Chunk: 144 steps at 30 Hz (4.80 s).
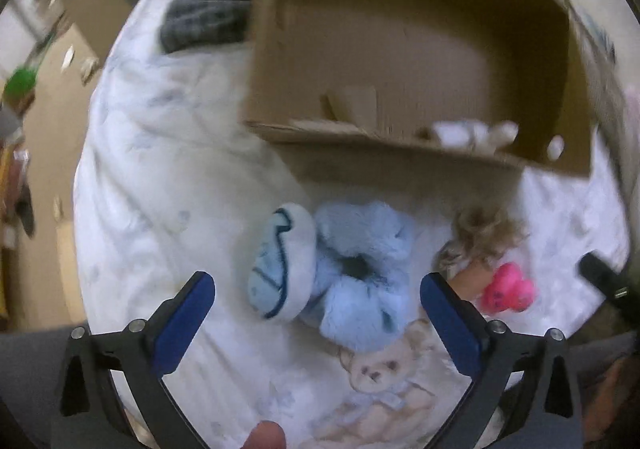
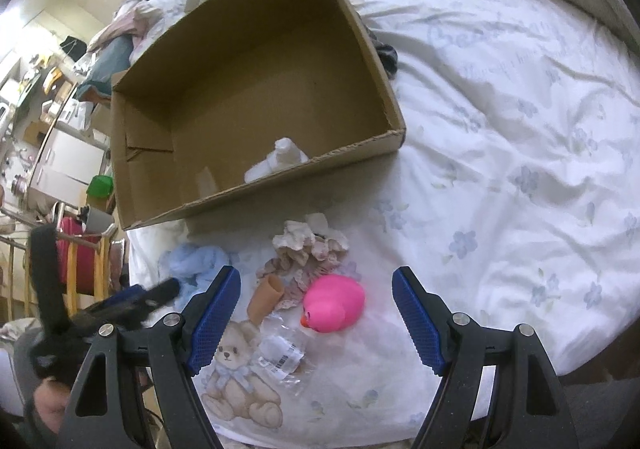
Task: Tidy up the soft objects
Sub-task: 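Grasp the blue plush slipper with the left gripper while the right grasps the pink duck, then carry the slipper and pink duck into the box and release both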
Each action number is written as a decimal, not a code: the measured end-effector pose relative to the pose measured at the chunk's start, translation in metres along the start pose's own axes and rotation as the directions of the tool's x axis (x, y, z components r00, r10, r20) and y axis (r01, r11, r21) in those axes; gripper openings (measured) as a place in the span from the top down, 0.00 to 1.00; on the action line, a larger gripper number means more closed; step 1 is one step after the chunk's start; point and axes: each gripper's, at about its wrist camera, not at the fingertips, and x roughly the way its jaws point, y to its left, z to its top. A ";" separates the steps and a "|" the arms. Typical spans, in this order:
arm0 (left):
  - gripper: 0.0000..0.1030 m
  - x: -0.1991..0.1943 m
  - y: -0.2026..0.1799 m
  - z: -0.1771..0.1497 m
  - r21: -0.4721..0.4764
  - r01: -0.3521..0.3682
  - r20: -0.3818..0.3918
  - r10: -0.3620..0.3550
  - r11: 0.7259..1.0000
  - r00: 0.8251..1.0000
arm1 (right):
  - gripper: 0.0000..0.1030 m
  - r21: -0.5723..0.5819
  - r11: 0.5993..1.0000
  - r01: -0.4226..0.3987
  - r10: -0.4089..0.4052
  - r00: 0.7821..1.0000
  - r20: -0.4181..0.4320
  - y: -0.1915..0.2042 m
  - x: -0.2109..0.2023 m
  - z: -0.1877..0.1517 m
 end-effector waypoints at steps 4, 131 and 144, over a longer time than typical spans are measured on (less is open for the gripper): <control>0.01 0.019 -0.008 0.003 0.028 -0.023 -0.045 0.024 0.999 0.999 | 0.20 0.013 1.000 0.001 -0.001 1.000 -0.009 -0.005 0.002 0.001; 0.65 -0.046 -0.033 0.087 0.095 0.055 0.222 -0.075 0.994 0.972 | 0.51 -0.099 0.995 0.033 -0.031 0.999 0.024 0.014 0.031 0.092; 0.39 -0.047 -0.037 0.087 0.104 0.063 0.211 -0.084 0.993 0.974 | 0.51 -0.095 0.995 0.023 -0.021 1.000 0.018 0.014 0.033 0.093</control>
